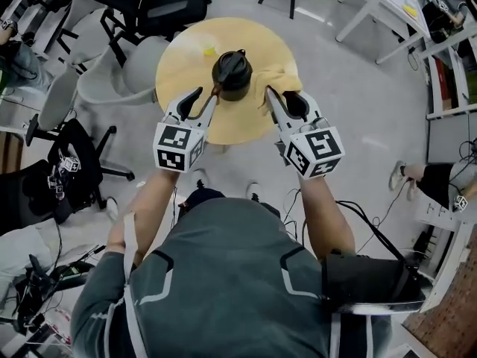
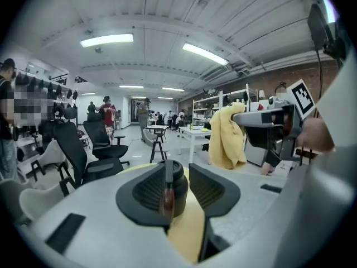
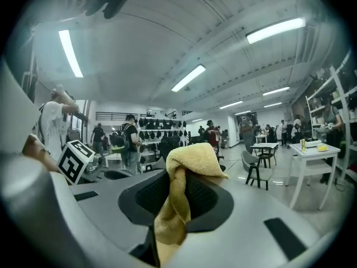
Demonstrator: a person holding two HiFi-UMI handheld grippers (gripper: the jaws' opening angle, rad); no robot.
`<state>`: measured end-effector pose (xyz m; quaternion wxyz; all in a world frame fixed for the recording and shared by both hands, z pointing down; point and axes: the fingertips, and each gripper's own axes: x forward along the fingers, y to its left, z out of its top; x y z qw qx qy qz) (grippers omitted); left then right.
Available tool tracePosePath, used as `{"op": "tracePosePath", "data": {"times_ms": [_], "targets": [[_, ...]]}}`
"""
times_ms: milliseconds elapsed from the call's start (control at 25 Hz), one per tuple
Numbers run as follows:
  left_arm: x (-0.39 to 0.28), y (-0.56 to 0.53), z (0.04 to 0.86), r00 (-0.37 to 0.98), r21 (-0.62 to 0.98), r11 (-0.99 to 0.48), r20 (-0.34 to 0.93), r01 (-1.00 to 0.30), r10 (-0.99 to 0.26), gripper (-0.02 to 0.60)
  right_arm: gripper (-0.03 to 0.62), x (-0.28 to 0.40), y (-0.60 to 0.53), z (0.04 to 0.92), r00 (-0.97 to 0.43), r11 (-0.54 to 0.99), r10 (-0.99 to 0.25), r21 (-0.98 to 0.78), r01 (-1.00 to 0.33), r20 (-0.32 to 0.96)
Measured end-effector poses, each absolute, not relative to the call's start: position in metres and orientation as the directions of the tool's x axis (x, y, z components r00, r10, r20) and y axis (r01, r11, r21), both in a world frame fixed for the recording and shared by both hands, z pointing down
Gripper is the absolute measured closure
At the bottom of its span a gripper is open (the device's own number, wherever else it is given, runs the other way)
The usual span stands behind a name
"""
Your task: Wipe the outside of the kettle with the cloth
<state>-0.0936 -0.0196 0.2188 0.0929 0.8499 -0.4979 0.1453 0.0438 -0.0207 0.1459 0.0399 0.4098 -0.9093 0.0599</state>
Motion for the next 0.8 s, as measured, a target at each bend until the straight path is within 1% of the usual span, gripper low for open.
{"op": "tracePosePath", "data": {"times_ms": [160,280,400,520,560,600,800], "targets": [[-0.101,-0.046,0.263,0.483,-0.04,-0.542,0.402,-0.839,-0.778,0.435,0.494,0.025,-0.042,0.179,-0.592,0.588,-0.786,-0.083,-0.805,0.179],[-0.095,-0.057,0.304,0.495,-0.083,-0.589,0.456,-0.804,-0.739,0.397,0.494,0.018,-0.053,0.204,-0.543,0.532,-0.818,-0.107,-0.84,0.191],[-0.087,-0.066,0.336,0.502,-0.111,-0.619,0.483,-0.778,-0.717,0.396,0.494,0.008,-0.064,0.231,-0.528,0.513,-0.825,-0.123,-0.849,0.203],[-0.079,-0.073,0.344,0.531,-0.112,-0.636,0.452,-0.764,-0.717,0.396,0.494,-0.007,-0.074,0.258,-0.55,0.538,-0.802,-0.12,-0.835,0.231],[-0.076,-0.075,0.345,0.542,-0.11,-0.643,0.441,-0.758,-0.715,0.404,0.494,-0.012,-0.077,0.267,-0.557,0.547,-0.796,-0.114,-0.83,0.237],[-0.074,-0.076,0.345,0.556,-0.104,-0.65,0.429,-0.753,-0.712,0.439,0.494,-0.016,-0.081,0.275,-0.559,0.551,-0.793,-0.108,-0.828,0.241],[-0.07,-0.079,0.341,0.573,-0.052,-0.636,0.383,-0.77,-0.725,0.454,0.494,-0.015,-0.09,0.306,-0.519,0.518,-0.822,-0.07,-0.852,0.234]]}}
